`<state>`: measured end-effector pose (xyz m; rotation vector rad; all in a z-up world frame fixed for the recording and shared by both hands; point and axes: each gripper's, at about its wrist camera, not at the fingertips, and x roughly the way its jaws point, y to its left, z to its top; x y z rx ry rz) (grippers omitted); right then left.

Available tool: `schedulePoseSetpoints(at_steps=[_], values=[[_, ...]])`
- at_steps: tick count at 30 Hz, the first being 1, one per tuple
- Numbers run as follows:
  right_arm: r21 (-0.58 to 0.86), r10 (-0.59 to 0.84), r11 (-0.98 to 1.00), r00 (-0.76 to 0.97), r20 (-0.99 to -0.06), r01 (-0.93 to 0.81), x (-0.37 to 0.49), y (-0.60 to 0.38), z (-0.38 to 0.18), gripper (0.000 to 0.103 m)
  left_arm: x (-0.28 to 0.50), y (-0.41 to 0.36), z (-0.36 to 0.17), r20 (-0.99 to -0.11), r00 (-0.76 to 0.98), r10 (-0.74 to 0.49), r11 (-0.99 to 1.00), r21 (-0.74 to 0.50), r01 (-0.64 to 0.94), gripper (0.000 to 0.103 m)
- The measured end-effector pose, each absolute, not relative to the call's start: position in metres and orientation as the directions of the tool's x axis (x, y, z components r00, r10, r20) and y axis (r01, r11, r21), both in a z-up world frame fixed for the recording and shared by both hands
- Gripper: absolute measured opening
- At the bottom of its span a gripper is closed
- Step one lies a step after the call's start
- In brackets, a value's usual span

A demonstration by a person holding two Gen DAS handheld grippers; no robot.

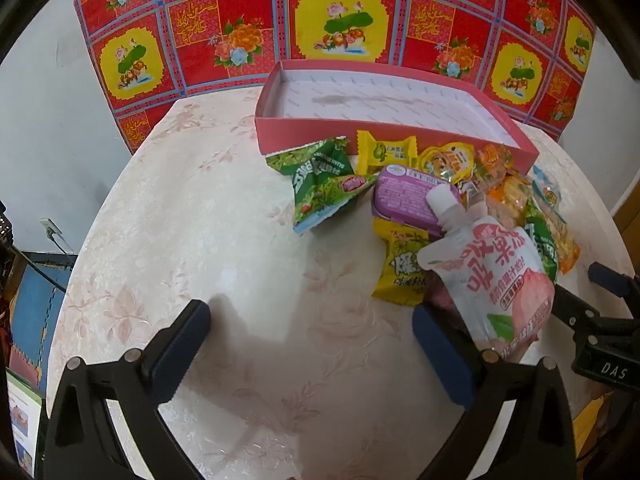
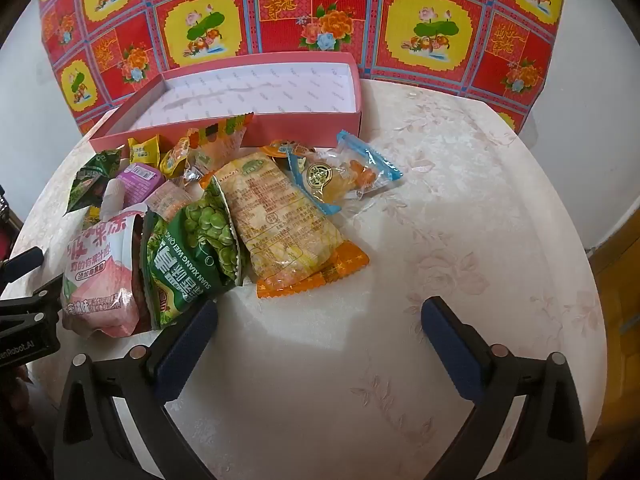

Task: Organize snacks

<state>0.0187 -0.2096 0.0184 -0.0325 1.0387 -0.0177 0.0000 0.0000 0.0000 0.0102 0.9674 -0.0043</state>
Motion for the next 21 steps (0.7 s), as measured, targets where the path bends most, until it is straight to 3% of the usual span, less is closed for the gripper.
schedulePoseSetpoints(at_steps=[21], values=[[-0.035,-0.029,0.999,0.514,-0.857,-0.002,0.0163,-0.2102,0.0175,0.103,0.0004,0.0000,0.0001,-0.822,0.569,0.001,1.000,0.007,0.008,0.103]])
